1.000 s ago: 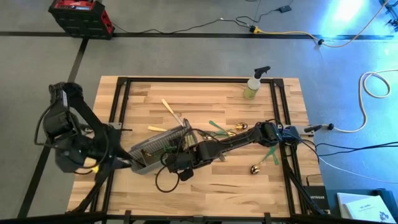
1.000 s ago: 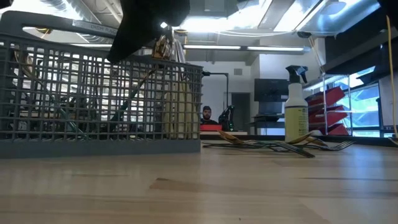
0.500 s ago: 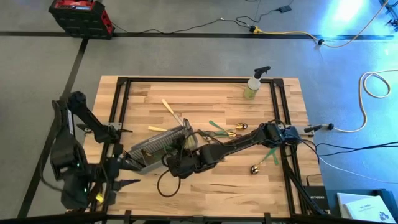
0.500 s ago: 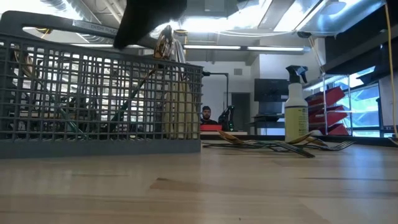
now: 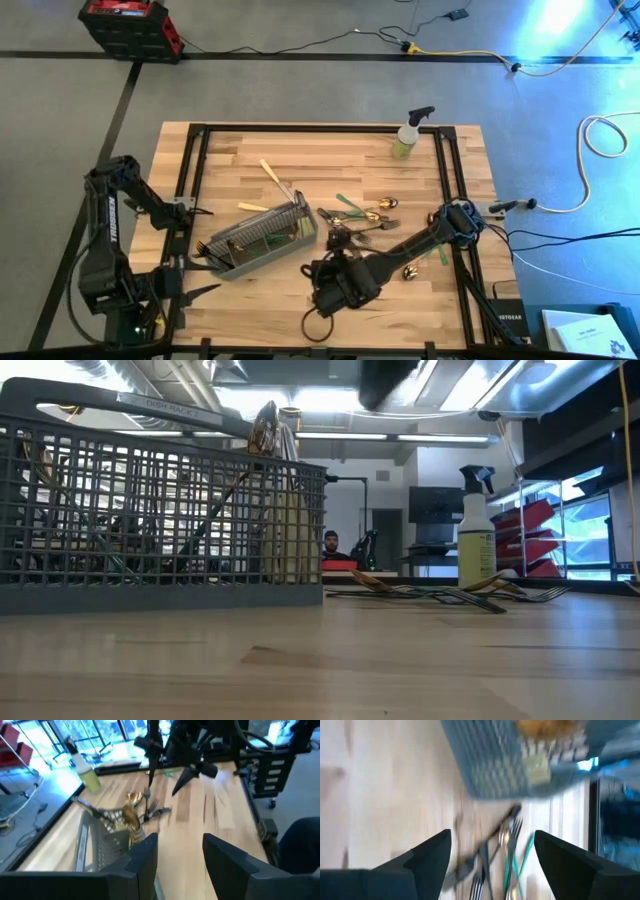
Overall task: Sort silverware
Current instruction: Put the spoon into the silverware tray
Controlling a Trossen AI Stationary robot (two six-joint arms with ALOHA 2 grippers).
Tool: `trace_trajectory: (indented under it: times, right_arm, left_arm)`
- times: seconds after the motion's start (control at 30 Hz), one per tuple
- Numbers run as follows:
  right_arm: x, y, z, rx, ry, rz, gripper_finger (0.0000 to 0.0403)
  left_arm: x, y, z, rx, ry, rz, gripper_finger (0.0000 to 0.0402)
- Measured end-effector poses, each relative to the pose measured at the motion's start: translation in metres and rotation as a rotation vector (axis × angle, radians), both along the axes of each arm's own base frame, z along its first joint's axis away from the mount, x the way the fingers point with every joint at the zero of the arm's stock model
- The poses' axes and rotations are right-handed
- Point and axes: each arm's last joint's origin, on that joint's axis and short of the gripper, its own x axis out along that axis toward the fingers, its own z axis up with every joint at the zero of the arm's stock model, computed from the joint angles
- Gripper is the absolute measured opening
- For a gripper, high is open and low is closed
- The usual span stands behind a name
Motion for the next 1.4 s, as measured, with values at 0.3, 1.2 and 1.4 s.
trace_trajectory:
  times: [0.3, 1.2, 1.4]
  right_arm:
    - [0.002, 0.003, -0.014, 0.047, 0.002, 0.016, 0.0268]
    - [-0.011, -0.004, -0.019, 0.245, -0.093, 0.096, 0.0191]
    - [-0.035, -0.017, -0.025, 0.377, -0.308, 0.101, 0.0184]
  left_arm:
    - [-0.005, 0.014, -0.021, -0.125, 0.024, -0.128, 0.0140]
    - [0.033, 0.067, -0.038, 0.104, -0.185, -0.682, 0.0140]
    - [0.039, 0.073, -0.039, 0.133, -0.175, -0.612, 0.0140]
